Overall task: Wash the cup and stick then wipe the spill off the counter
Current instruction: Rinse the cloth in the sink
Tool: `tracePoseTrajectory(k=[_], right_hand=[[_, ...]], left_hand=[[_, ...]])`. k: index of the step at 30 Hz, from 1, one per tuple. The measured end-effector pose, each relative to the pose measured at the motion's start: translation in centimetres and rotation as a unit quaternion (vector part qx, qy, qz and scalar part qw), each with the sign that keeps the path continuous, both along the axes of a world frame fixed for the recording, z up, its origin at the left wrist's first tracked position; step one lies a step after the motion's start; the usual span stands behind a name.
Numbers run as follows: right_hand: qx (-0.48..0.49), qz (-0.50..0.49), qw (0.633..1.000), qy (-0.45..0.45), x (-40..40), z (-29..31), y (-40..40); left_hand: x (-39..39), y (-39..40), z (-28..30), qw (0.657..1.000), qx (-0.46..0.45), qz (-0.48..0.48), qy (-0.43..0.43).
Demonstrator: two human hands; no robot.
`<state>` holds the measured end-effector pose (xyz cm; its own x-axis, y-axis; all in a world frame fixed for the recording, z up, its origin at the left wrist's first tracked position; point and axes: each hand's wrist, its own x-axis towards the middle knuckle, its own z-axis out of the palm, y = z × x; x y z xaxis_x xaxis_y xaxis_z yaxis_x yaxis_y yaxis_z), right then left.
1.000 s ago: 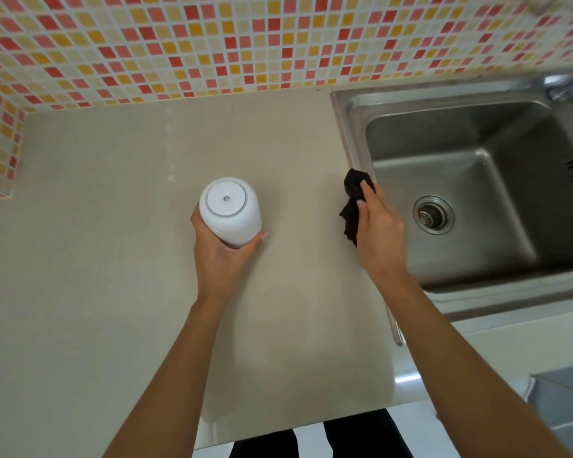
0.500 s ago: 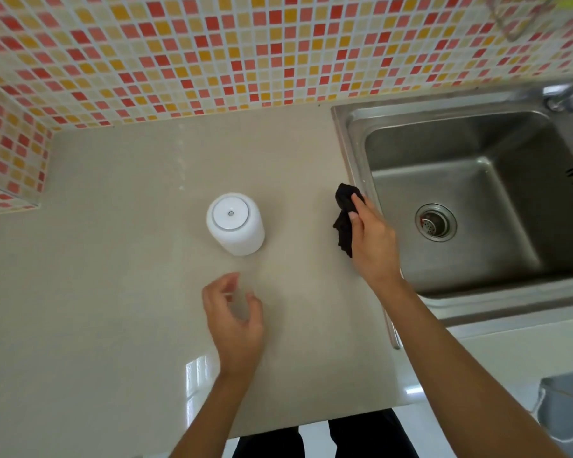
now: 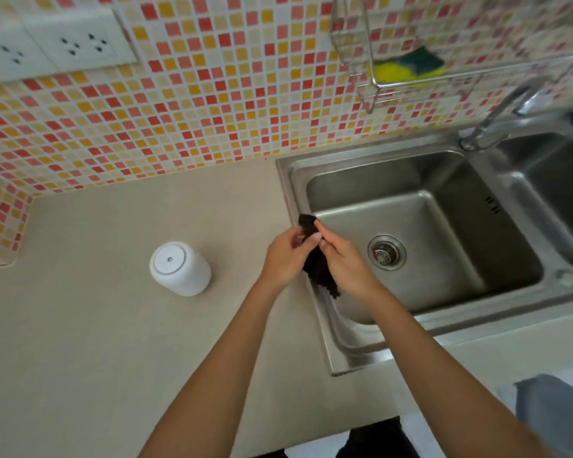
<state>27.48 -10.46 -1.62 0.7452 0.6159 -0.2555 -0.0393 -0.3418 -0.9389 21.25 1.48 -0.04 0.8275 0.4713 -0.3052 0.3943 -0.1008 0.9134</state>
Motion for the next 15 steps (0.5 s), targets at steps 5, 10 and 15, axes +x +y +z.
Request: tracePoseTrajectory(k=[5,10,15], right_hand=[[0.082,-0.019,0.989,0.125,6.4,2.5,-5.8],[0.044,0.049,0.998,0.015,13.7,5.7,-11.4],[0.035,0.078,0.992,-0.093,18.8,9.3,-15.0]], left_hand=[[4.1,-4.3,2.6,0.998,-0.004,-0.058,-0.031],[8.9,-8.9,5.9,0.982,0.130,-0.135,-0.032],[11.9,-11.4,8.1,0.964,0.248,-0.073,-0.070]])
